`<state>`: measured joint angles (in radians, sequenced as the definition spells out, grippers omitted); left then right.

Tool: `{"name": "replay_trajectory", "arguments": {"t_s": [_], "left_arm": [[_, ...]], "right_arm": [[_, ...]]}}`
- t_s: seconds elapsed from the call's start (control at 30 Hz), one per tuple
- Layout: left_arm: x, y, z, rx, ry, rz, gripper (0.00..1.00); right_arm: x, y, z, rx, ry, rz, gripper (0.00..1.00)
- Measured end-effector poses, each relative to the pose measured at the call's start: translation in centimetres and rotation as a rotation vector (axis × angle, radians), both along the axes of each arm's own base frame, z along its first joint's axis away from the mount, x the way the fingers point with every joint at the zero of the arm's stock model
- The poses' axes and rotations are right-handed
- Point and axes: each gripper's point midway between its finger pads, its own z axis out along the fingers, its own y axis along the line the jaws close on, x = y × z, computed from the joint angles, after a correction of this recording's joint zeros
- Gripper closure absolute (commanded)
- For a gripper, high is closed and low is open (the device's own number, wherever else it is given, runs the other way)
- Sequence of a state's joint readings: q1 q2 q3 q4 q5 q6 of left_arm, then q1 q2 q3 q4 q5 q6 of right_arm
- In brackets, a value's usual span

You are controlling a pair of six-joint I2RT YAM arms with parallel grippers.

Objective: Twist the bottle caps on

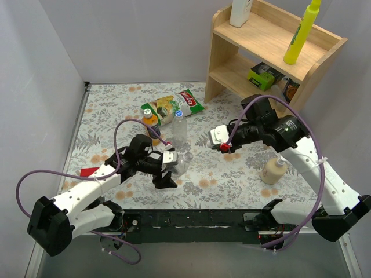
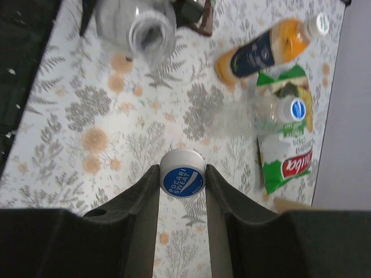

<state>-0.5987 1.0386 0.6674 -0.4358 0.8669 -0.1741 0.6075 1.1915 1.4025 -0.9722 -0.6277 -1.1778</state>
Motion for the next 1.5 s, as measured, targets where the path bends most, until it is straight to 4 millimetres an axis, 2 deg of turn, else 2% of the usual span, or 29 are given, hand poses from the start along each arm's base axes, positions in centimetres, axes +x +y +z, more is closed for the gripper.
{"name": "replay_trajectory", "arguments": {"t_s": [0.07, 0.17, 0.37, 0.5, 0.83, 1.1, 1.5], "left_arm": [[-0.7, -0.5, -0.2, -0.002, -0.044, -0.053, 1.00], [-0.7, -1.3, 0.2, -0.022, -0.119, -0.102, 1.00], [-0.6, -1.7, 0.4, -0.033, -0.174, -0.131, 1.00], [-0.5, -1.9, 0.7, -0.040, -0.191, -0.138, 1.00], [-0.4, -1.8, 0.7, -0.035, -0.195, -0.130, 1.00], [-0.4, -1.8, 0.6, -0.031, -0.185, -0.121, 1.00], [-0.3, -1.9, 0.7, -0.031, -0.168, -0.111, 1.00]], "right_arm": [[-2.1, 1.4, 2.2, 0.039, 0.008, 0.066, 0.81], [-3.5, 2.9, 2.9, 0.039, 0.040, 0.126, 0.81], [-5.5, 5.4, 1.1, -0.041, 0.102, 0.228, 0.81], [-6.6, 5.6, 0.5, -0.077, 0.099, 0.260, 0.81], [-5.9, 5.5, 0.7, -0.092, 0.061, 0.217, 0.82], [-4.0, 5.0, 2.6, -0.015, 0.097, 0.102, 0.82], [-6.7, 5.8, 3.2, -0.007, 0.056, 0.250, 0.82]]}}
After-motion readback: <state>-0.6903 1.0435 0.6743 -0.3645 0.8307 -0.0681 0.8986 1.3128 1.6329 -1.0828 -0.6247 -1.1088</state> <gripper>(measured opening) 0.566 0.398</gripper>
